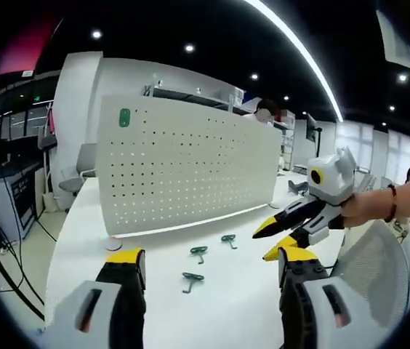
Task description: Insert the hook assembly into the mounting plate slot until the hook locks in place.
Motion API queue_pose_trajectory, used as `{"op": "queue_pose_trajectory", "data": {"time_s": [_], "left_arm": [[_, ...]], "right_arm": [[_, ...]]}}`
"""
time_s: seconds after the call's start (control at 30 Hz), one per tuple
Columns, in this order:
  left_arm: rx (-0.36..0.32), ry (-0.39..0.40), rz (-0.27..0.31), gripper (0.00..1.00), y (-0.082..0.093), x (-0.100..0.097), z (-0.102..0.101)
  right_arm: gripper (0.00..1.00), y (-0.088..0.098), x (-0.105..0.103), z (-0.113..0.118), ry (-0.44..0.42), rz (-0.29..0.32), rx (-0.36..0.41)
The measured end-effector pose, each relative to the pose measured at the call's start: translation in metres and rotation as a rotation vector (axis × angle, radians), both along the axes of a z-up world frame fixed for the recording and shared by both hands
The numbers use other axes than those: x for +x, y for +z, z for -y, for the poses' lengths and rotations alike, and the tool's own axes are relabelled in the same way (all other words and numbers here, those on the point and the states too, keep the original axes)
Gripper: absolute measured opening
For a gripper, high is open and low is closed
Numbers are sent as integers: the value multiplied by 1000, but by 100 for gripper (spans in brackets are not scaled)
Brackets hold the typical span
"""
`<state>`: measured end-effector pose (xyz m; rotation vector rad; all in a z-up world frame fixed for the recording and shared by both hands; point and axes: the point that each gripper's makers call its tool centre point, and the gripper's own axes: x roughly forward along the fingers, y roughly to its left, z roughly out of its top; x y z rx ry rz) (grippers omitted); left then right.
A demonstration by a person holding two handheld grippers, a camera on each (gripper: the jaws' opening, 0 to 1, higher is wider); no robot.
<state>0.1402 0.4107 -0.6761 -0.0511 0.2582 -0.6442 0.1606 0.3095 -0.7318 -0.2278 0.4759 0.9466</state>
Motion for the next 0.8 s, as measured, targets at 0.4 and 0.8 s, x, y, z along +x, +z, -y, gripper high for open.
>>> {"op": "queue_pose_trajectory", "data": {"time_s": [0.4, 0.8], "left_arm": [[-30, -27, -20, 76, -7, 4, 9], [-31, -37, -31, 75, -10, 3, 8]], "right_arm": [[32, -20, 10, -12, 7, -45, -45], [31, -37, 18, -19, 15, -79, -91]]}}
